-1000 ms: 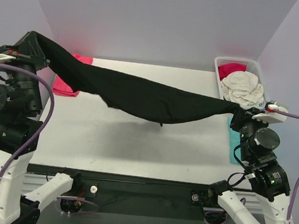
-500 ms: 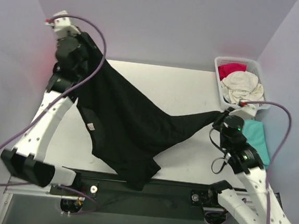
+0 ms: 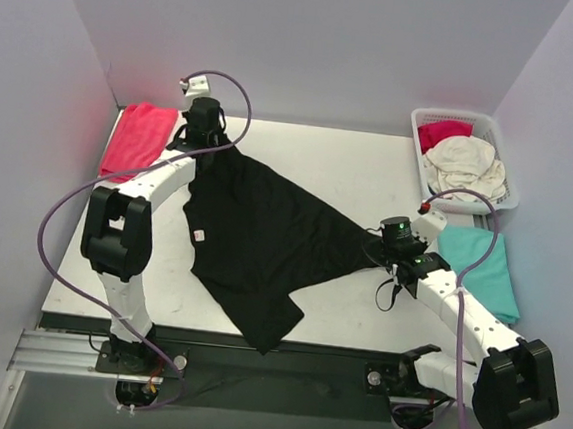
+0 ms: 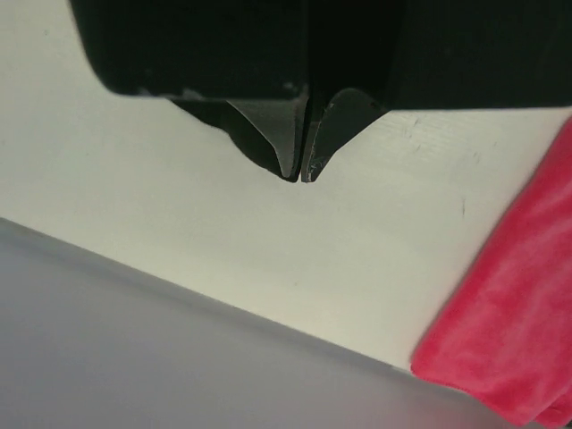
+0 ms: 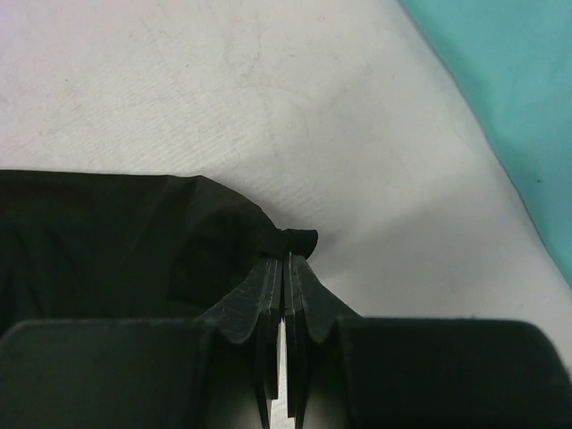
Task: Fold and stack the t-shirts
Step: Flatten out the tshirt
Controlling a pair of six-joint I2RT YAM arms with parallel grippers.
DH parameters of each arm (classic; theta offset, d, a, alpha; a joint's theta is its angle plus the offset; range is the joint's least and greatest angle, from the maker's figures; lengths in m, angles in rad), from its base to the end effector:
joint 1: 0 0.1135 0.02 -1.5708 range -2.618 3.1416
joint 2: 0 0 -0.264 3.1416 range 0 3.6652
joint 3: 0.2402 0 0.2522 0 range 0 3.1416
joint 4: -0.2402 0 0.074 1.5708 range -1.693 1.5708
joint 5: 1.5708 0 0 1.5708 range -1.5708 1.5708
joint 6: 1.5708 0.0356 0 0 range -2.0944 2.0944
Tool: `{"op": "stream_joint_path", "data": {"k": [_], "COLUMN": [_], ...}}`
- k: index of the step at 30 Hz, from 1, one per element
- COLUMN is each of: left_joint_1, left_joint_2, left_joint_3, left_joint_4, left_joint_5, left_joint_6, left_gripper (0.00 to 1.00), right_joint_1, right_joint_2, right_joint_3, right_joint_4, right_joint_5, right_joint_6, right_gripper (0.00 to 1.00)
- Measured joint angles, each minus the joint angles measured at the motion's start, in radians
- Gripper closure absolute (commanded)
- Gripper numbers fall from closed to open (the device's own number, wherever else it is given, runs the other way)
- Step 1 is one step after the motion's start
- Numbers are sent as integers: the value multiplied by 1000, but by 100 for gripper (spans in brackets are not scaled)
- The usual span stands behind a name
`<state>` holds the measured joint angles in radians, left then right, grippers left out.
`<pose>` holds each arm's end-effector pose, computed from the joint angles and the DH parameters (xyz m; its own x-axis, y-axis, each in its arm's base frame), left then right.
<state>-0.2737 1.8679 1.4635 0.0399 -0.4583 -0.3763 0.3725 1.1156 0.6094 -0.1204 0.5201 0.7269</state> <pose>0.4328 -0.1051 0.2869 -0.2620 -0.2687 -0.9269 -0.2708 0.9423 -0.1967 0.2227 0.0680 0.2228 -0.3688 0.4750 -0.7989 0.4072 0.8553 0.3206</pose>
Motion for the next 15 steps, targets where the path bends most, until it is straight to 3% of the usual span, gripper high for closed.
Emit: {"op": "stream_joint_path", "data": {"k": [11,12,13,15], "left_joint_1": [-26,-29,-32,-34], "left_joint_2": [198,208,219,240], "left_joint_3": [328,352,377,426], "left_joint_4": [64,63,62,57], "left_joint_5": [29,29,29,30], "left_joint_6": [76,82,90,108], "left_gripper": [98,90,56,22], "right_joint_1": [2,2,2,3], "right_joint_2": [27,29,31,38], "right_joint_3": [10,12,14,18], "right_joint_4": [9,9,9,12], "right_joint_5": [6,6,7,7], "right_joint_6": [23,23,24,25], "right_gripper": [100,100,100,100]}}
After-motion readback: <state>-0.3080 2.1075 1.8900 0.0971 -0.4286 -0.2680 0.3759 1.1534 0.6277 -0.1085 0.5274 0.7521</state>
